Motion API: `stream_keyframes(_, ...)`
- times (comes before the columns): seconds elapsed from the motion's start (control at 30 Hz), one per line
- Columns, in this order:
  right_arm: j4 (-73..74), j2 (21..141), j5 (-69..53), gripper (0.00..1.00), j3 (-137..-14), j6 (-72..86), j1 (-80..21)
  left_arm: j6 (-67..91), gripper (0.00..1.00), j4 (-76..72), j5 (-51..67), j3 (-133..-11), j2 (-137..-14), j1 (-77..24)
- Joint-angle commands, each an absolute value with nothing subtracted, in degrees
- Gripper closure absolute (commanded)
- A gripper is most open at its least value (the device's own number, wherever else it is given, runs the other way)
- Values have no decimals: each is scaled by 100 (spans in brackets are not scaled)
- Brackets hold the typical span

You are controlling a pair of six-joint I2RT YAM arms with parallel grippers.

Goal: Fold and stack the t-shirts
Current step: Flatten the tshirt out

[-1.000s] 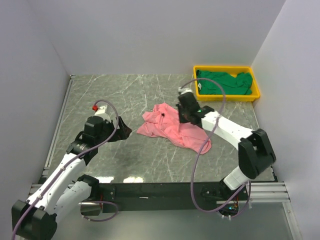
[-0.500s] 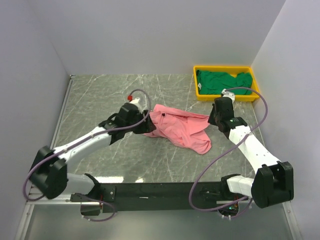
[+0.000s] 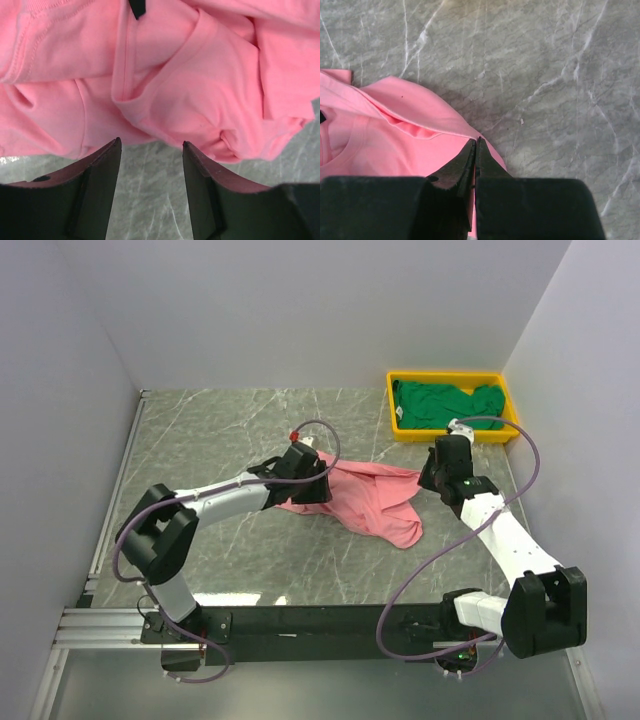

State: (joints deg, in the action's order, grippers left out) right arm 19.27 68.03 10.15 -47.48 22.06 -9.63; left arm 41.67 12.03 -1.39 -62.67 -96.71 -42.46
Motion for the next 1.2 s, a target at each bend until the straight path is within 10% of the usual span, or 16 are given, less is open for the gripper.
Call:
stream_keyframes(0.0,1653,6636,941,100,-4658,2276,-879,4263,42,1239,-457,-6644,-9913,-4271)
stream_keyframes(0.47,1529,6671,861,100,-4553,2285,-817,4315,54,958,-545,-6926,-10600,-4280)
stream_keyframes(0.63,1547,6688,905,100,-4570,2303,-791,4316,99,1019,-843,-6847,-10372,-4272)
stream_keyframes(1.17,2162,6372,827,100,-5229,2531,246,3191,99,2566,-1398,-6362,-6945,-1364)
